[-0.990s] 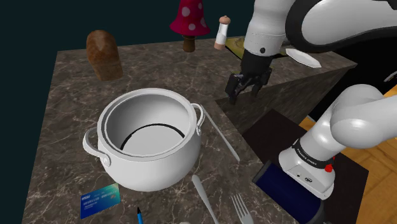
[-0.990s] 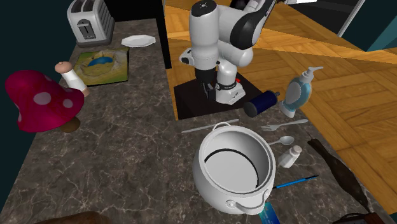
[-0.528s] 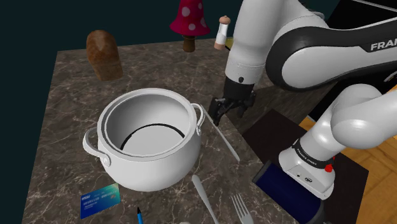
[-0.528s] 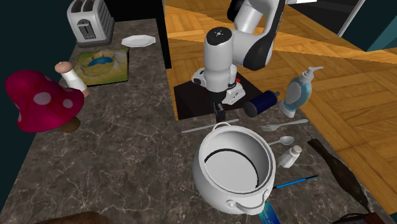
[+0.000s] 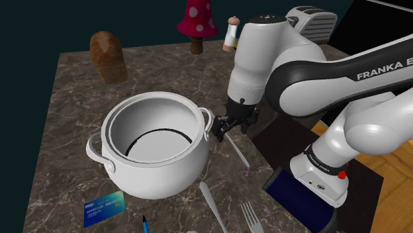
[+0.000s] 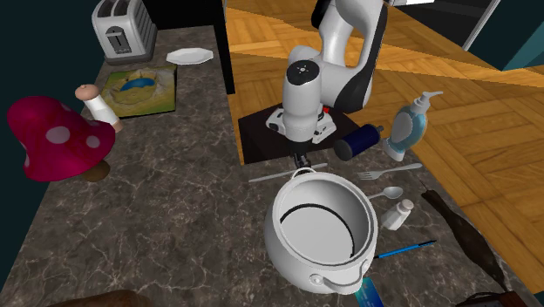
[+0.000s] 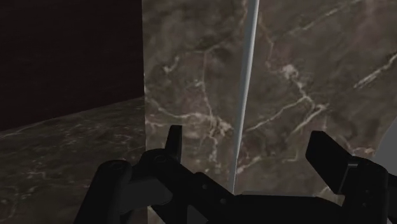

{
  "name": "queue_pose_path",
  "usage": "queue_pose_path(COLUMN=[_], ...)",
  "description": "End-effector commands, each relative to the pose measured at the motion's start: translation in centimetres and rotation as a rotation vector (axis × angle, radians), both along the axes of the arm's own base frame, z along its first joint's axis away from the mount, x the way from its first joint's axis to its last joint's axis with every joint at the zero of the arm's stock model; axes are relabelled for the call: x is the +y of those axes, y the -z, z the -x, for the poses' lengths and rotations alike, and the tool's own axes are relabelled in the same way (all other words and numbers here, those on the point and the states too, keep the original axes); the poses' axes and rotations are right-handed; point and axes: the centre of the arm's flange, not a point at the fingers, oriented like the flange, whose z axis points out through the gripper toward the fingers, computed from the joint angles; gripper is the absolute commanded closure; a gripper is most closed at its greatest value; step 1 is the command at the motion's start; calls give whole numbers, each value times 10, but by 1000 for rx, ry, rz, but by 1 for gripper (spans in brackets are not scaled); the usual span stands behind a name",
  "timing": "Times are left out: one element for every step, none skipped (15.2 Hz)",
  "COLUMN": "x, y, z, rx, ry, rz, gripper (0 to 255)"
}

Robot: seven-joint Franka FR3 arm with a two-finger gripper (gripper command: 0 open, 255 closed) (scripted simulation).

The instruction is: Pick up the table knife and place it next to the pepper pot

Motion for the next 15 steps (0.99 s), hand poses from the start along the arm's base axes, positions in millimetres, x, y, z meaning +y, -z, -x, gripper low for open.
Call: queue_pose_path(x=[0,0,0,0,0,0,0,0,0,0,0,0,0,0,0], y=[5,5,5,5,5,5,5,5,5,5,5,5,5,5,5], z=[1,1,1,1,1,1,1,1,1,1,1,1,1,1,1], rx=[-1,0,0,0,0,0,0,0,0,0,0,0,0,0,0], ry=[0,0,0,0,0,0,0,0,0,0,0,0,0,0,0], rz=[0,0,0,0,0,0,0,0,0,0,0,0,0,0,0], gripper=[0,0,0,0,0,0,0,255,255,255,255,255,255,255,255])
